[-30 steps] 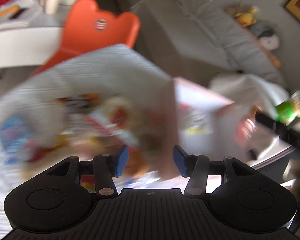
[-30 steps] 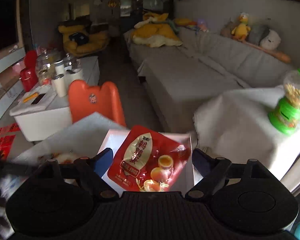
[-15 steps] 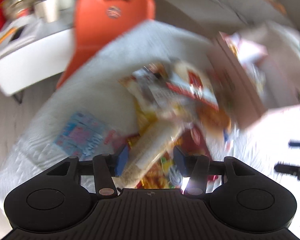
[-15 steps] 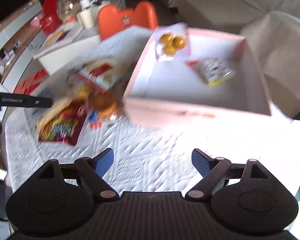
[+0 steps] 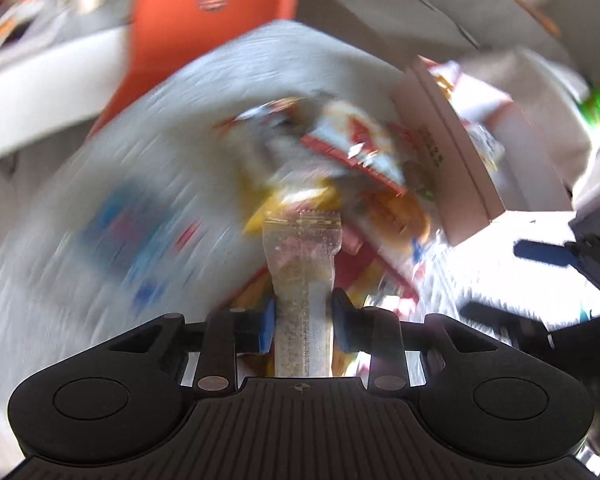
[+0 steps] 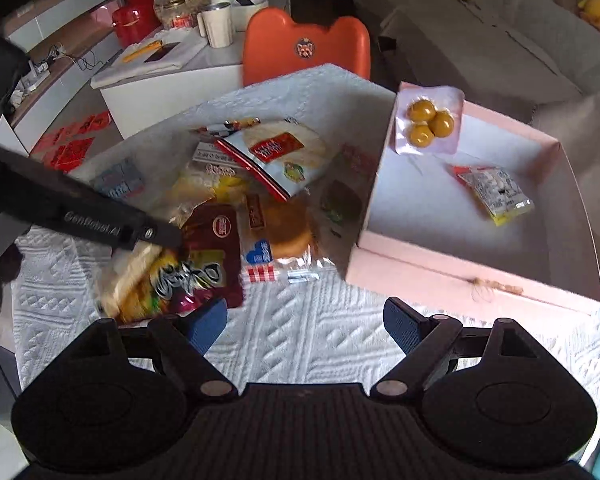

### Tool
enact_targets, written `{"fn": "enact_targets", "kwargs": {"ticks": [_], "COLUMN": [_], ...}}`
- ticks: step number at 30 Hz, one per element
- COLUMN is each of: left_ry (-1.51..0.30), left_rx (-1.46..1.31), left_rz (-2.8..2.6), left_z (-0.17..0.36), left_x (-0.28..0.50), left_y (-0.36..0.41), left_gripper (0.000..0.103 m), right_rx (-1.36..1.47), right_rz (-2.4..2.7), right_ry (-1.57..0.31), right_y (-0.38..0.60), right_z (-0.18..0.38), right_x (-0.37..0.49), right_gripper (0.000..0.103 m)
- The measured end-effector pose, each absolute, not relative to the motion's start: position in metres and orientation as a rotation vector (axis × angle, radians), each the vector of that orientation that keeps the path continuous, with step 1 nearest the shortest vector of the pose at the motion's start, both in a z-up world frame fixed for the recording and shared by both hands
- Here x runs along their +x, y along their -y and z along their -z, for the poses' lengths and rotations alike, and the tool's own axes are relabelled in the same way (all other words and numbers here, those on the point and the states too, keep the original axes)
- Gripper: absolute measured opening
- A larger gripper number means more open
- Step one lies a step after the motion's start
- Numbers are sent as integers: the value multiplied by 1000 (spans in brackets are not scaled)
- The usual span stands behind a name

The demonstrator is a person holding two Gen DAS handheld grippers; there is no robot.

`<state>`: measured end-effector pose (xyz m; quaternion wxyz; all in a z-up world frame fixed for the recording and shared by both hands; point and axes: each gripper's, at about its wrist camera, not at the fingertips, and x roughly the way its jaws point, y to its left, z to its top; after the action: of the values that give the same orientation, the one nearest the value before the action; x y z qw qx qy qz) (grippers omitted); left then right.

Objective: Organize snacks
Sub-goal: 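Grasp clear rice-stick pack with left tool while right tool grasps Peppa Pig packet, then carry the rice-stick pack and Peppa Pig packet into the pink box with both tools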

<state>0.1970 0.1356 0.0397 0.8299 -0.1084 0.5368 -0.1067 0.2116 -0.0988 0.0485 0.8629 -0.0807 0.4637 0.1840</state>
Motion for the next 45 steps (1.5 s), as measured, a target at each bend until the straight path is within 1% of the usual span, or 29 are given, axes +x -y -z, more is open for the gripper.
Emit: {"fn": "enact_targets", "kwargs": {"ticks": [4, 7, 10, 12, 16, 18, 19, 21, 26, 28, 29, 30, 36, 37, 39, 42, 45], "left_ry": [-1147, -1113, -1068, -1062, -1051, -1048, -1051, -1059, -1091, -1114, -1127, -1136, -1114, -1109, -1132, -1148, -1141], "left_rx": [-377, -507, -641, -687, -677, -676, -681, -686, -614, -562, -538, -519, -418, -412, -377, -361, -318], "left_rz": [89, -10, -78, -90, -53, -32, -21, 2, 58, 67, 71, 74, 103, 101, 85, 74, 44], "left_z": [-39, -41, -41, -42, -49, -50, -49, -45, -39, -32, -29, -25, -32, -32, -30, -26, -24], "left_x": [149, 120, 100, 90, 80, 75, 74, 73, 82, 87, 89, 89, 78, 75, 72, 72, 82], "left_y": [-167, -193, -216, -224, -225, -225, -224, -218, -194, -184, -178, -173, -152, -152, -150, -144, -134], "left_gripper": [34, 34, 34, 34, 34, 34, 34, 34, 34, 34, 34, 31, 33, 33, 34, 38, 39], "right_rx": [-183, -144, -148, -194, -370, -425, -425, -409, -309, -252, -211, -178, -101, -83, -56, -96, -132], "right_rz": [-452, -526, -664, -713, -748, -715, -712, -726, -615, -527, -487, -448, -266, -258, -260, -267, -265], "right_ry": [-935, -961, -984, -978, -993, -1040, -1036, -1051, -1029, -1082, -1121, -1150, -1236, -1235, -1200, -1185, -1152], "right_y": [70, 41, -10, -49, -119, -134, -133, -122, -46, -9, 9, 26, 99, 106, 112, 108, 103], "right_z": [-55, -60, -58, -49, -14, -3, -8, -21, -59, -63, -61, -56, -19, -14, -13, -9, -6], "right_x": [225, 243, 264, 276, 290, 289, 283, 267, 219, 206, 201, 194, 158, 153, 144, 137, 132], "right_gripper": [86, 86, 86, 86, 86, 75, 60, 59, 59, 59, 59, 59, 60, 63, 66, 79, 86]}}
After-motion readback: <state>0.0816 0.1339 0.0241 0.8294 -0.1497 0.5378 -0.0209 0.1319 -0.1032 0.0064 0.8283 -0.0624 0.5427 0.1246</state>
